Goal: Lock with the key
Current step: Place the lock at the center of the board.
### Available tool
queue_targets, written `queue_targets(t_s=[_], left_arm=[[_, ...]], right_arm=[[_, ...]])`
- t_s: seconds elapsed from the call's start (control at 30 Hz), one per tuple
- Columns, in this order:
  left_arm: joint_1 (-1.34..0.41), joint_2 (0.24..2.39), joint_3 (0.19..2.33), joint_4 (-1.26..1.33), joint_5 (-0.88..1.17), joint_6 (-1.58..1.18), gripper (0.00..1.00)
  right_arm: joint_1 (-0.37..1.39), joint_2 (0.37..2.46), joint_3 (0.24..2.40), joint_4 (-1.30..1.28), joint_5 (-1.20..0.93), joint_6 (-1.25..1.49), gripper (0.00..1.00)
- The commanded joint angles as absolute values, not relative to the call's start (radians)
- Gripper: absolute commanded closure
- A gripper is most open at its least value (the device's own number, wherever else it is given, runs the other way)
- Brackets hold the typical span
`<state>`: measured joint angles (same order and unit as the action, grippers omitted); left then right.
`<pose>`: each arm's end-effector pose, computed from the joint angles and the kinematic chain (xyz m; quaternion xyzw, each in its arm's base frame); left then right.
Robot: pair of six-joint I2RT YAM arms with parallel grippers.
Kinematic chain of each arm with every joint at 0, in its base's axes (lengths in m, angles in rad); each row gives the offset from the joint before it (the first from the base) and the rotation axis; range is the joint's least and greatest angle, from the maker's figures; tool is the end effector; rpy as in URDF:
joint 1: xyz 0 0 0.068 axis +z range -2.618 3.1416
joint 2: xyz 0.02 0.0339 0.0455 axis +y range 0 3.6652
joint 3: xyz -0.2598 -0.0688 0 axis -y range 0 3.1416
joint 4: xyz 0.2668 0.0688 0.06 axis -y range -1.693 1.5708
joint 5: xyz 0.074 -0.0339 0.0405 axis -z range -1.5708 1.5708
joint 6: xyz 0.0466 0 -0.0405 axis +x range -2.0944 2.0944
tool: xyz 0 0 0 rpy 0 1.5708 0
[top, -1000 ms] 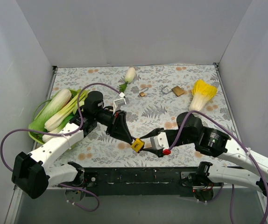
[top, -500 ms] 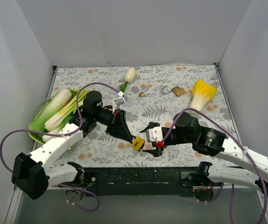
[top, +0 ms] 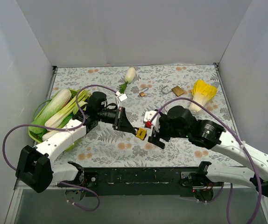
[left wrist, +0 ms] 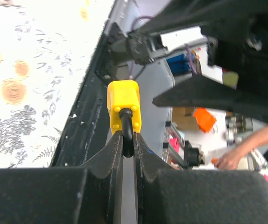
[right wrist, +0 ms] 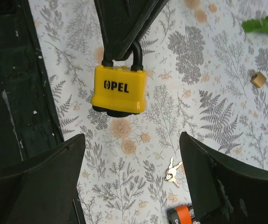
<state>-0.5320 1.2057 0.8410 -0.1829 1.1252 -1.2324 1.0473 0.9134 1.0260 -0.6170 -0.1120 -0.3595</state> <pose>0.2184 -0.1774 0.2681 0.0078 -0.7824 0.6153 0.0960 0.1079 0.1974 0.3506 -0.5779 0.6374 0.2165 0.4615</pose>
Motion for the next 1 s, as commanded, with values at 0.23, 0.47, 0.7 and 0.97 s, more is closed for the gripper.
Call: queue_targets(t_s=[0.23, 0.47, 0.7, 0.97], left_arm=[[-0.525, 1.285, 0.904, -0.167, 0.982, -1.367, 1.00], [-0.526, 1.269, 0.858, -0.066, 1.061, -1.442, 1.00], [-0.526, 1.247, 0.838, -0.048, 1.087, -1.450, 1.00], [-0.526, 1.227, 0.816, -0.023, 1.094, -1.468, 1.00]], right_arm=[[1.023, 1.134, 1.140, -0.584, -0.078, -0.249, 0.13], [1.019, 1.177, 1.147, -0.514, -0.143, -0.256, 0.15], [1.019, 1.204, 1.146, -0.454, -0.132, -0.314, 0.20], [1.019, 1.197, 1.115, -0.459, -0.133, -0.336, 0.49]])
